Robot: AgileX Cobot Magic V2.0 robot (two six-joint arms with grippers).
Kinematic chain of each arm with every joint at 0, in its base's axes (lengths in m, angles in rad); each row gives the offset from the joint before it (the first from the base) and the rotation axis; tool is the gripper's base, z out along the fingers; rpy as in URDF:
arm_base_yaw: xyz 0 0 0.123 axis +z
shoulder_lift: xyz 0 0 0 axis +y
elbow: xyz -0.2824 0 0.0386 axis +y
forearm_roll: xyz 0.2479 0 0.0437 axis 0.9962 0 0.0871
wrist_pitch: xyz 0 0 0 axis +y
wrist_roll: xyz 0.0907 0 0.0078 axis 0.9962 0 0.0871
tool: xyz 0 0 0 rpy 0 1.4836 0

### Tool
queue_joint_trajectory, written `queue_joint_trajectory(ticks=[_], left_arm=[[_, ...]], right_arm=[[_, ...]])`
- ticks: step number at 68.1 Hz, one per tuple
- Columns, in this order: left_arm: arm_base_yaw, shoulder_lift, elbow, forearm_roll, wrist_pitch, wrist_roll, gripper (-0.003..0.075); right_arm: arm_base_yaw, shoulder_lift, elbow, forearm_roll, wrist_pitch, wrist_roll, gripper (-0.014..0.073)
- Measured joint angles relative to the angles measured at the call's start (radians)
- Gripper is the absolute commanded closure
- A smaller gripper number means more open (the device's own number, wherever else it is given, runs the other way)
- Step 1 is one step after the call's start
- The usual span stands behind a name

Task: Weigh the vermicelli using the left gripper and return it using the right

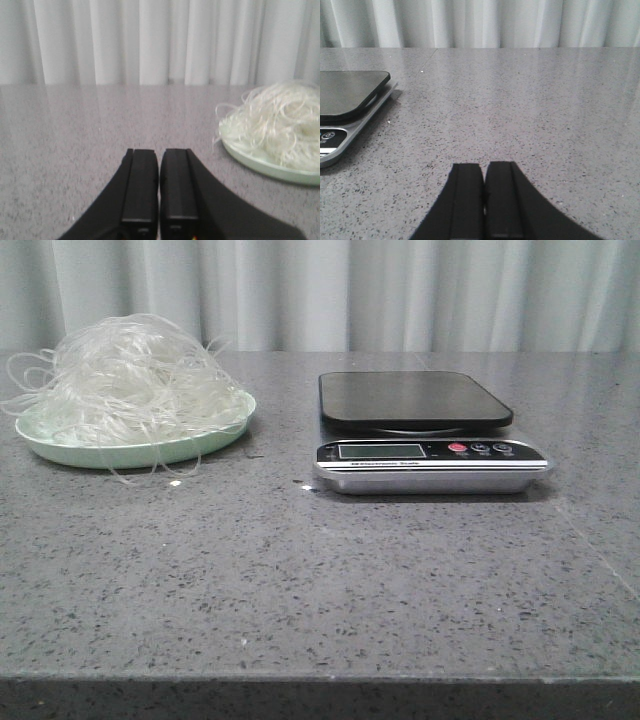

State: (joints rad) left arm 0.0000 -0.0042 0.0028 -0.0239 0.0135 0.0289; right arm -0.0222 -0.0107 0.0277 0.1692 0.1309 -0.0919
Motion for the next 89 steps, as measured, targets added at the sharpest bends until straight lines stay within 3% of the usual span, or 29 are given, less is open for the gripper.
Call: queue_joint_trajectory(ticks=[13, 17, 32, 47, 52, 63, 69, 89], left_arm=[[0.0, 0.0, -0.005, -0.002, -0.229, 0.0, 0.0583], [0.0, 0.0, -0.032, -0.004, -0.236, 0.0, 0.0583], [0.0, 0.036, -0.338, 0.051, -0.071, 0.0, 0.0583], [0.0, 0.296, -0.709, 0.103, 0.143, 0.0, 0.0576], [0.0, 0.383, -0.778, 0.103, 0.197, 0.0, 0.0536], [-0.041, 0.603, -0.891, 0.102, 0.33, 0.0, 0.033], [-0.081, 0.709, -0.927, 0.096, 0.384, 0.0, 0.0255], [-0.231, 1.005, -1.083, 0.064, 0.597, 0.002, 0.0122]], right_arm=[[0.0, 0.0, 0.0, 0.0, 0.0, 0.0, 0.0442], [0.0, 0.0, 0.0, 0.0, 0.0, 0.0, 0.0442], [0.0, 0.0, 0.0, 0.0, 0.0, 0.0, 0.0442], [0.0, 0.0, 0.0, 0.0, 0.0, 0.0, 0.0442], [0.0, 0.0, 0.0, 0.0, 0.0, 0.0, 0.0442], [0.0, 0.0, 0.0, 0.0, 0.0, 0.0, 0.0442], [0.0, 0.0, 0.0, 0.0, 0.0, 0.0, 0.0442], [0.0, 0.0, 0.0, 0.0, 0.0, 0.0, 0.0442]])
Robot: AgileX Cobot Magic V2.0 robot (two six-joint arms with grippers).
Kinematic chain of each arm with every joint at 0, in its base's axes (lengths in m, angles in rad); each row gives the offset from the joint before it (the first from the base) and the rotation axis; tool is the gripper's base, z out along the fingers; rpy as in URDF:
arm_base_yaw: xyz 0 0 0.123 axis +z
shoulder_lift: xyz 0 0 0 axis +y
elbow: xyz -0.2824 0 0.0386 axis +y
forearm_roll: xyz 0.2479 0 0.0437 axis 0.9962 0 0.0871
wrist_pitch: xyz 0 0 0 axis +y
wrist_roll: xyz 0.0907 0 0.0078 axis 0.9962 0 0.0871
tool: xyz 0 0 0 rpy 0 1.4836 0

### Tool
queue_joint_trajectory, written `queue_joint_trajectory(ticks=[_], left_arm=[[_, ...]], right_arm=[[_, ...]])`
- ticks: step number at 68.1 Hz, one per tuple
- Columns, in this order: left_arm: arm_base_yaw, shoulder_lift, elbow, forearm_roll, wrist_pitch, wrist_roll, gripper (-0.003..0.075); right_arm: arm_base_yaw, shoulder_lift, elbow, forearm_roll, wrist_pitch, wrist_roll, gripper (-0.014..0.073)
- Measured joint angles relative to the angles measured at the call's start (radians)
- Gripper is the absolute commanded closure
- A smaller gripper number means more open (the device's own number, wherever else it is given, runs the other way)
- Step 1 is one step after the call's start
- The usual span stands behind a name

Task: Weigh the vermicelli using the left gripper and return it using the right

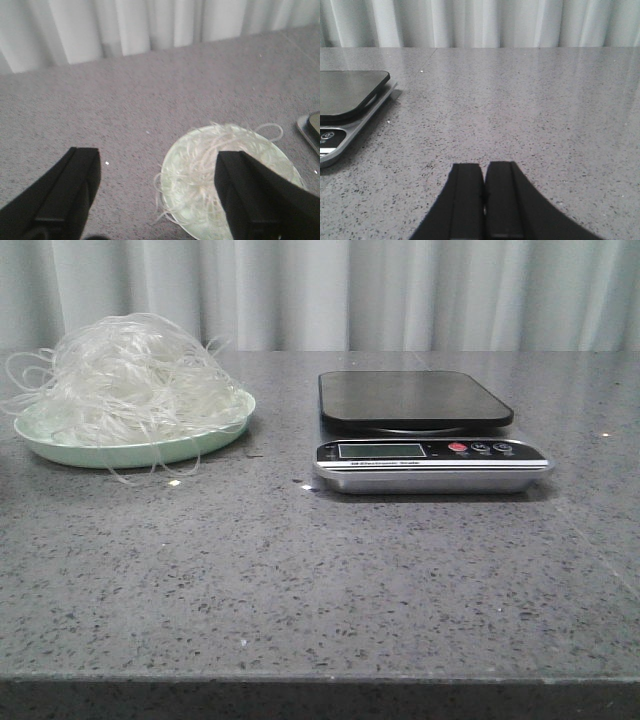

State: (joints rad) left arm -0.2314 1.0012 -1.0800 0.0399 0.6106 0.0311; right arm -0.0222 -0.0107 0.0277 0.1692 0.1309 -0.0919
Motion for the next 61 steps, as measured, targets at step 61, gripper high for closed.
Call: queue_joint_trajectory(ticks=[61], left_arm=[[-0.036, 0.741, -0.461, -0.299, 0.434, 0.207, 0.01]], right_arm=[[0.0, -0.001, 0.0, 0.0, 0.0, 0.0, 0.0442]])
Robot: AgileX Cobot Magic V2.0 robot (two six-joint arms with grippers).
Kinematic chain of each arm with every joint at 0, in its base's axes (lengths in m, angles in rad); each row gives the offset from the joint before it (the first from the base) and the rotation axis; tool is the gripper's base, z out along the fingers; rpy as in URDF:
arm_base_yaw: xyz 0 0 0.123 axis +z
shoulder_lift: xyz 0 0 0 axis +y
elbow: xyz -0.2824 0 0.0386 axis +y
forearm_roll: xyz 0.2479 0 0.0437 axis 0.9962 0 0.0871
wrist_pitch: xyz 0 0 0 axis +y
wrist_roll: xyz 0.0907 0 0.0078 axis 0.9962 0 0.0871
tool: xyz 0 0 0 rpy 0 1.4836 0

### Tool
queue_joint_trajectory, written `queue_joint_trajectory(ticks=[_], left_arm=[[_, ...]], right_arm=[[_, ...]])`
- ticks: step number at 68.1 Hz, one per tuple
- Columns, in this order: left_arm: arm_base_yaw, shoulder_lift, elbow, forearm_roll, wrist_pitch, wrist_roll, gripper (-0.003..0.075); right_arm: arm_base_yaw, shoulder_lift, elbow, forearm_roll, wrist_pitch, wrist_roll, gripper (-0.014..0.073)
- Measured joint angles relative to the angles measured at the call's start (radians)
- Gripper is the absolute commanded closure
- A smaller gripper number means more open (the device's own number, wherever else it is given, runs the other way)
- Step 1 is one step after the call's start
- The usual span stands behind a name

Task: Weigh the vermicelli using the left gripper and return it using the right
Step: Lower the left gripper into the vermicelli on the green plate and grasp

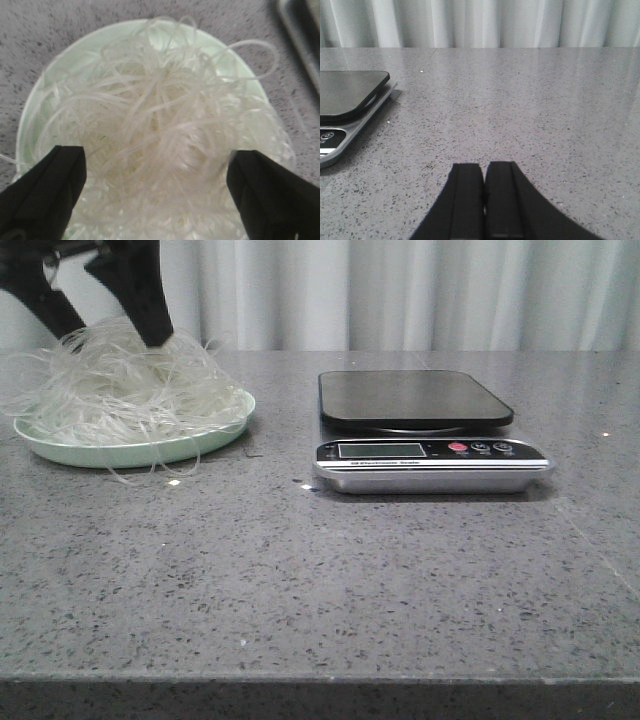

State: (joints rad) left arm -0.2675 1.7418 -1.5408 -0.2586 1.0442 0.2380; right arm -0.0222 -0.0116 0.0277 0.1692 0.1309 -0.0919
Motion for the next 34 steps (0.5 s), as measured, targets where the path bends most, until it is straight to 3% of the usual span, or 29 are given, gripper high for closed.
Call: queue_joint_trajectory(ticks=[11, 17, 25, 34], left_arm=[[0.0, 0.041, 0.0, 0.0, 0.015, 0.0, 0.0106], [0.0, 0.05, -0.003, 0.0, 0.029, 0.0, 0.0151], [0.0, 0.051, -0.002, 0.0, 0.035, 0.0, 0.0294], [0.0, 0.051, -0.003, 0.0, 0.039, 0.0, 0.0514]], right_arm=[[0.0, 0.0, 0.0, 0.0, 0.0, 0.0, 0.0442], [0.0, 0.0, 0.0, 0.0, 0.0, 0.0, 0.0442], [0.0, 0.0, 0.0, 0.0, 0.0, 0.0, 0.0442], [0.0, 0.0, 0.0, 0.0, 0.0, 0.0, 0.0442]])
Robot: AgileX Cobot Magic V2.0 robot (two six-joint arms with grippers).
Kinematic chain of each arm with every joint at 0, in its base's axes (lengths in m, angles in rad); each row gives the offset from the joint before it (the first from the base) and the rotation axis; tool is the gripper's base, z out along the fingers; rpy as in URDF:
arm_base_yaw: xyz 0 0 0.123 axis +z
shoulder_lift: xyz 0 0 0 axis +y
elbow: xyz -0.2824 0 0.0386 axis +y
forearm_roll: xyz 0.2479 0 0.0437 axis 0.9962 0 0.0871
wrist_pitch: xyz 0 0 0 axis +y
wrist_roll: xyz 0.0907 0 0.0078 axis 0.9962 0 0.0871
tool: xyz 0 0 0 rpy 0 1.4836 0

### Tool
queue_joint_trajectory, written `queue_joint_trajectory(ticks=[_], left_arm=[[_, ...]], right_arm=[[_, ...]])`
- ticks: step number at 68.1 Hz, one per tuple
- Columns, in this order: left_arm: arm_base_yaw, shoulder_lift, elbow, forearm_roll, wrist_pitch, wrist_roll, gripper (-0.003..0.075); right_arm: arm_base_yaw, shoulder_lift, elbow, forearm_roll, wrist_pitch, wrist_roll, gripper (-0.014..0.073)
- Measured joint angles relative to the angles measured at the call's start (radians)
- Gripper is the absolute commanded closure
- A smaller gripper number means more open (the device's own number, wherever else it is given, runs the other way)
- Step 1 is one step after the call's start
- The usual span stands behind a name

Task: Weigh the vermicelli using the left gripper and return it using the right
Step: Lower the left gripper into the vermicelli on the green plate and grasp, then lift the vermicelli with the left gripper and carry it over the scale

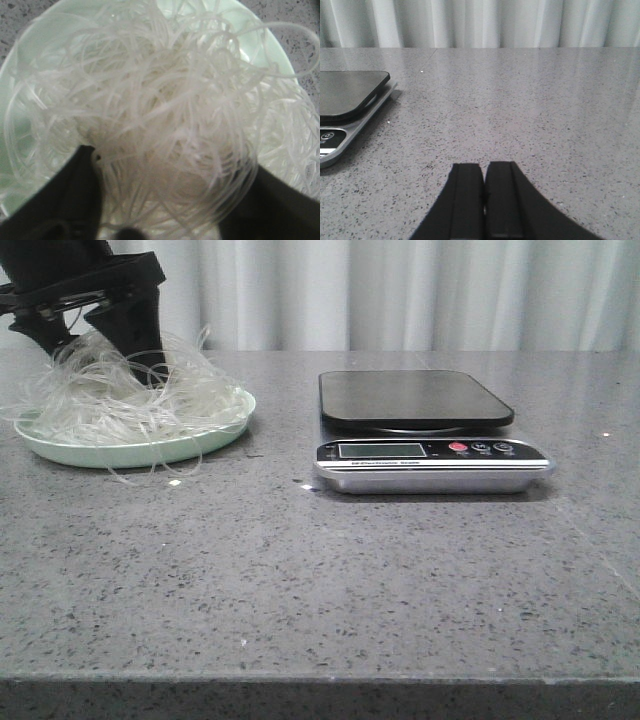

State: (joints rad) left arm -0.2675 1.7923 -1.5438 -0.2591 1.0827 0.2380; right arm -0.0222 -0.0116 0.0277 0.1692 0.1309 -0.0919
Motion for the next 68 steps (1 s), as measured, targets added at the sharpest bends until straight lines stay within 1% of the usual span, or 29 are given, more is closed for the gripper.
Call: queue_joint_trajectory(ticks=[1, 2, 3, 4, 8, 20, 31, 39, 52, 60, 68], left_arm=[[0.0, 0.0, 0.0, 0.0, 0.0, 0.0, 0.0527], [0.0, 0.0, 0.0, 0.0, 0.0, 0.0, 0.0579], [0.0, 0.0, 0.0, 0.0, 0.0, 0.0, 0.0579], [0.0, 0.0, 0.0, 0.0, 0.002, 0.0, 0.0599], [0.0, 0.0, 0.0, 0.0, 0.002, 0.0, 0.057], [0.0, 0.0, -0.013, 0.0, 0.004, 0.0, 0.058], [0.0, 0.004, -0.07, 0.004, 0.034, 0.0, 0.058], [0.0, 0.006, -0.147, 0.006, 0.067, 0.0, 0.058], [-0.019, 0.006, -0.317, 0.013, 0.107, 0.0, 0.058], [-0.066, 0.006, -0.428, 0.015, 0.13, 0.0, 0.058], [-0.143, 0.006, -0.503, 0.012, 0.134, 0.0, 0.058]], right_arm=[[0.0, 0.0, 0.0, 0.0, 0.0, 0.0, 0.0442], [0.0, 0.0, 0.0, 0.0, 0.0, 0.0, 0.0442], [0.0, 0.0, 0.0, 0.0, 0.0, 0.0, 0.0442], [0.0, 0.0, 0.0, 0.0, 0.0, 0.0, 0.0442], [0.0, 0.0, 0.0, 0.0, 0.0, 0.0, 0.0442], [0.0, 0.0, 0.0, 0.0, 0.0, 0.0, 0.0442], [0.0, 0.0, 0.0, 0.0, 0.0, 0.0, 0.0442], [0.0, 0.0, 0.0, 0.0, 0.0, 0.0, 0.0442], [0.0, 0.0, 0.0, 0.0, 0.0, 0.0, 0.0442], [0.0, 0.0, 0.0, 0.0, 0.0, 0.0, 0.0442], [0.0, 0.0, 0.0, 0.0, 0.0, 0.0, 0.0442]])
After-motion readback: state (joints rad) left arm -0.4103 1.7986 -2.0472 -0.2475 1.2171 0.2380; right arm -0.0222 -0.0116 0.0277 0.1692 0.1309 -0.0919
